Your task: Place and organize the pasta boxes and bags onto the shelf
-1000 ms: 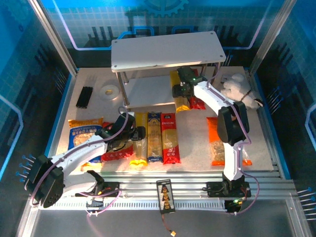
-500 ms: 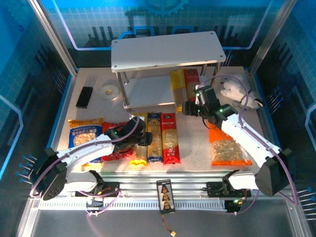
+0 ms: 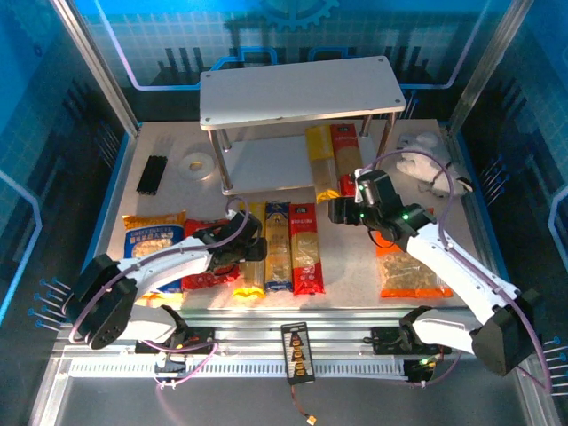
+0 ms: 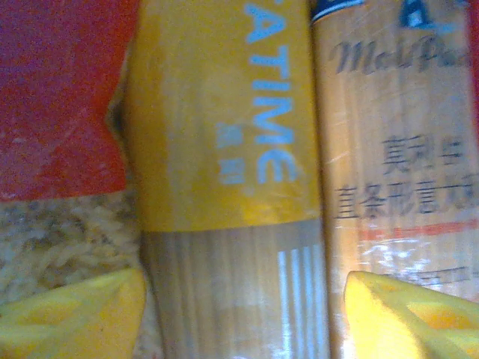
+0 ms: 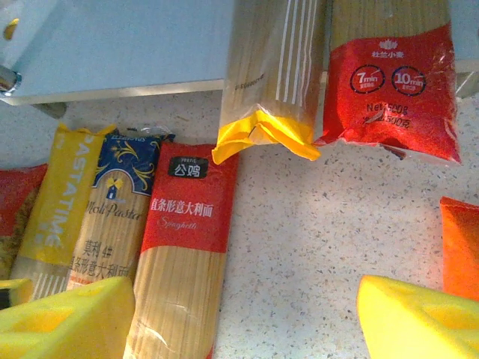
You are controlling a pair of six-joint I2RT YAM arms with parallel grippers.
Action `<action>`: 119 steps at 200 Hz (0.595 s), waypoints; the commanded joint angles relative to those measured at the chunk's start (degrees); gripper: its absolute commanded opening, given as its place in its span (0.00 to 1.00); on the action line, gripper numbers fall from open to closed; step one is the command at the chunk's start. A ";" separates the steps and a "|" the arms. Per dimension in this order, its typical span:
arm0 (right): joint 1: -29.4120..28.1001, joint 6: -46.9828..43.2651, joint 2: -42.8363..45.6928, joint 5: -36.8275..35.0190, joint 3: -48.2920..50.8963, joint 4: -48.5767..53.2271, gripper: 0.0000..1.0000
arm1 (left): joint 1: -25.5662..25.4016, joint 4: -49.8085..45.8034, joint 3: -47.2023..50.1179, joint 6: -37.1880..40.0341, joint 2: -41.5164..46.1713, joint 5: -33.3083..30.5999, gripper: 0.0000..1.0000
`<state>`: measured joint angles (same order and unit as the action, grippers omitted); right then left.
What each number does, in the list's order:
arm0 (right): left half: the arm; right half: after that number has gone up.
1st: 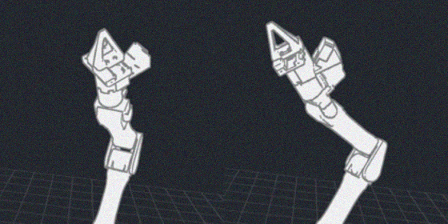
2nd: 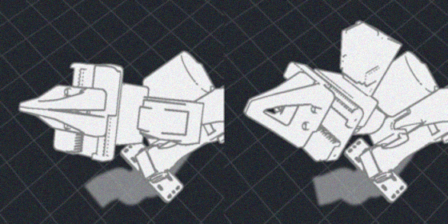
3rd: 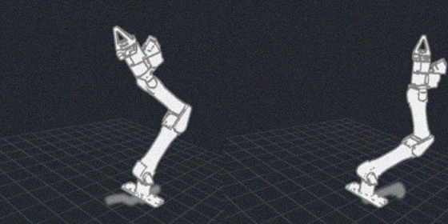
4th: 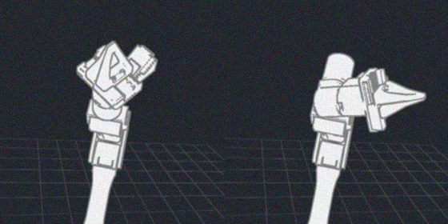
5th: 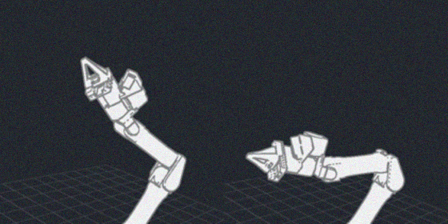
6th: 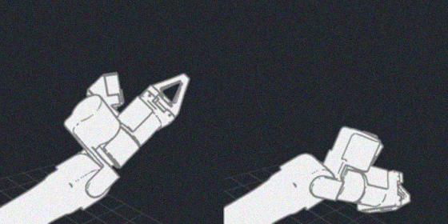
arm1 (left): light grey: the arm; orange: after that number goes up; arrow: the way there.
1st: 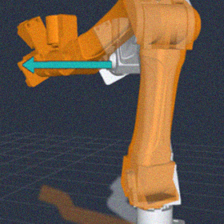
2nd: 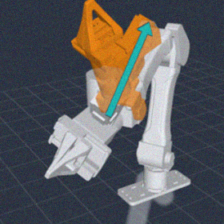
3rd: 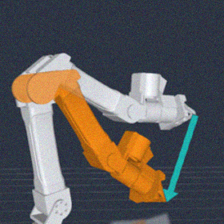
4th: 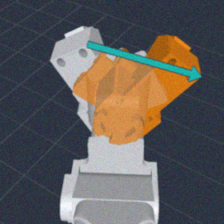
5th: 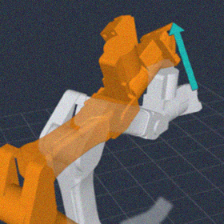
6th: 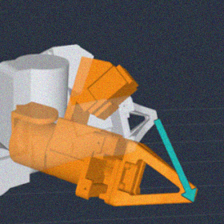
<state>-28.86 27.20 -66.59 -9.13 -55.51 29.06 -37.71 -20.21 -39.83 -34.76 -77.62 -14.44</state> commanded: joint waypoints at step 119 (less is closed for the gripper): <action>-0.36 0.66 5.49 -0.10 2.18 0.38 0.82 | 9.63 -6.55 4.50 -0.11 6.74 -0.67 0.76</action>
<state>-28.86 27.22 -62.41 -9.13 -53.98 29.12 -29.30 -22.44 -36.45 -36.01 -72.55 -12.86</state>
